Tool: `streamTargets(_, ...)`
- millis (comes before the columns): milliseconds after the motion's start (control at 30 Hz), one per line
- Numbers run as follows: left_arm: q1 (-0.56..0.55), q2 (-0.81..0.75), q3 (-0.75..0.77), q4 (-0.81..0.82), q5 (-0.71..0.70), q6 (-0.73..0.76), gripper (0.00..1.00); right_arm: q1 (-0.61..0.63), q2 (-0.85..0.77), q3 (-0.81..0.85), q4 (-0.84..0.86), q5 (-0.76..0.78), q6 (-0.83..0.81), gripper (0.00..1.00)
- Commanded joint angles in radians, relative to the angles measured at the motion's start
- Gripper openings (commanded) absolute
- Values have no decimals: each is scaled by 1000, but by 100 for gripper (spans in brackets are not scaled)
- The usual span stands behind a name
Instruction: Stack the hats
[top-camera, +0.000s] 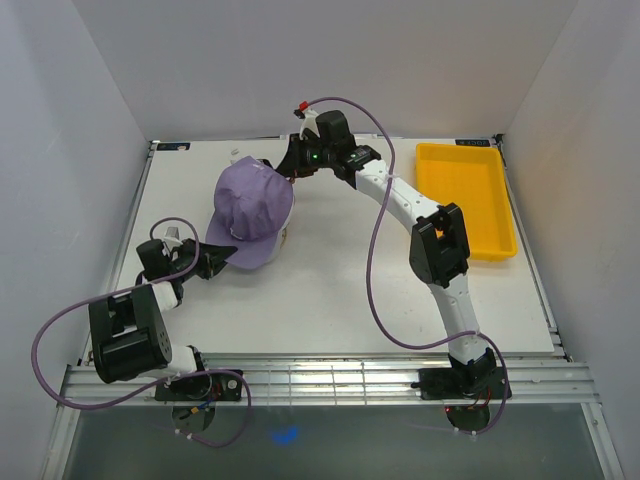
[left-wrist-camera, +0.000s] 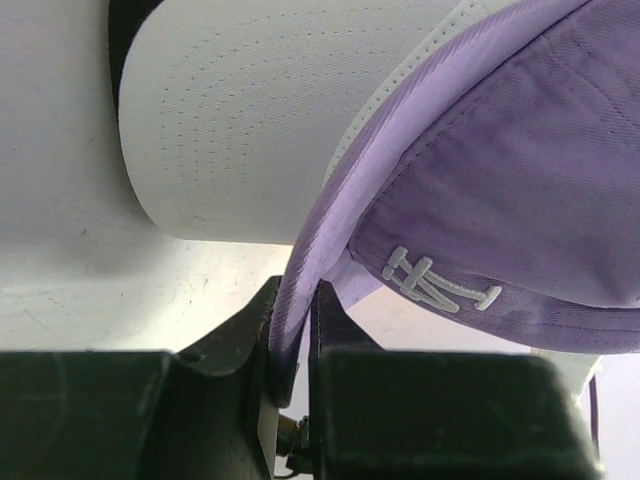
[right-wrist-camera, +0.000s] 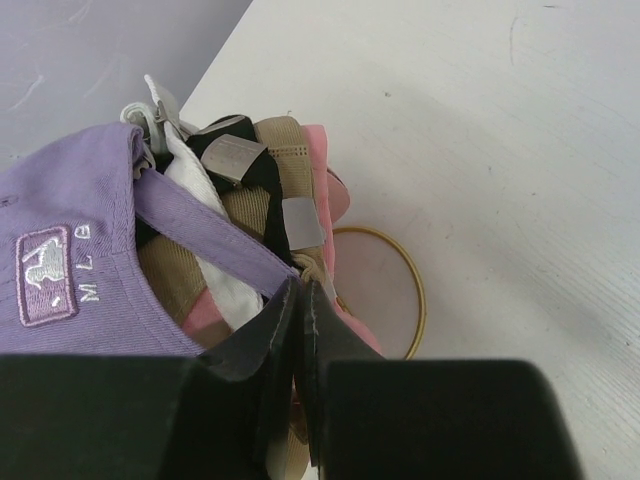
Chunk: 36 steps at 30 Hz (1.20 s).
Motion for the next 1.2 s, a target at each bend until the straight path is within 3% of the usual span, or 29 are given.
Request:
streamTargets(0,3,61,-97,-313,-364,88,19,-39,144,-59,-332,139,-63,8)
streamTargets(133,2,98,-95,-310,-373,102,24,-39,153,-68,-341,139,-64,8)
streamTargets(533,-4,95,-60,-381,-415,147,53,-39,141,-102,-331,119,-61,8)
streamTargets(933,-3,52,-42,-384,-393,159,55,-37,54,-154,-251,139,-58,8)
streamTargets(1167,-3,-34,-11,-502,-445,196,55,-39,-22,-160,-217,169,-64,8)
